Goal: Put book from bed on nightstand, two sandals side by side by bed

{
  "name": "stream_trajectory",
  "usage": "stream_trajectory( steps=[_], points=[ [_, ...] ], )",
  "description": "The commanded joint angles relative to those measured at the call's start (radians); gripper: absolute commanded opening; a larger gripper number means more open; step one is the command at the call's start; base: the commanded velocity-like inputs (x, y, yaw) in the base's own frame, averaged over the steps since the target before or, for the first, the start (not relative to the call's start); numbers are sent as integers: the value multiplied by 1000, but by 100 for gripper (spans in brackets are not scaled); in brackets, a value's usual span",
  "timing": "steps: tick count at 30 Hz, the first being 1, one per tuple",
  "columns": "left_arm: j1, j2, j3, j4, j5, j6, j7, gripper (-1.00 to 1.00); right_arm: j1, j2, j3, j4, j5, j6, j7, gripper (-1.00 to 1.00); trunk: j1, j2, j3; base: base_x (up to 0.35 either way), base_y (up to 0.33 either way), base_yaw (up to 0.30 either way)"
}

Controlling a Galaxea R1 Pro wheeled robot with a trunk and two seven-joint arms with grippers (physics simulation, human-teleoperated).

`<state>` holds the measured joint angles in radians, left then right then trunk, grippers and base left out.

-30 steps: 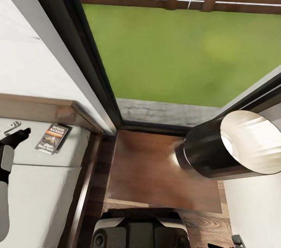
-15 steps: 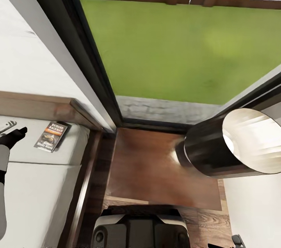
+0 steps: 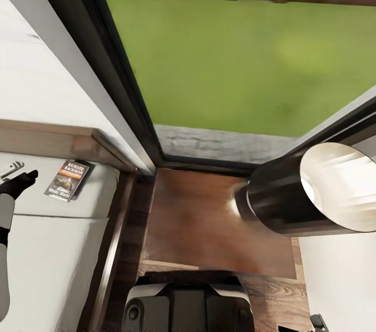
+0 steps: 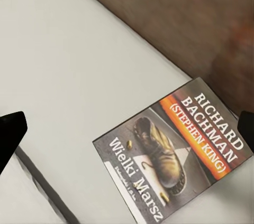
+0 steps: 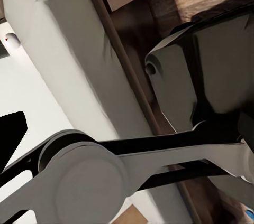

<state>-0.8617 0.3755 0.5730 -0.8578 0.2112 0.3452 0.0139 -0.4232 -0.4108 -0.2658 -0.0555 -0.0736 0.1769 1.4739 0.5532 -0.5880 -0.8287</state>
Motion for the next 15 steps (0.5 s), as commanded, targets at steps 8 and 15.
stream_trajectory(
  steps=[8, 15],
  points=[
    [0, -4, -2, -1, 11, 14, -7, 100, 0, 0, 5, 0, -8, 10, 3, 100, 0, -1, -2, 0, 0, 0],
    [0, -4, -4, -1, 12, 17, -9, 100, 0, 0, 5, 0, -8, 11, 3, 100, 12, -22, -12, 0, 0, 0]
  ],
)
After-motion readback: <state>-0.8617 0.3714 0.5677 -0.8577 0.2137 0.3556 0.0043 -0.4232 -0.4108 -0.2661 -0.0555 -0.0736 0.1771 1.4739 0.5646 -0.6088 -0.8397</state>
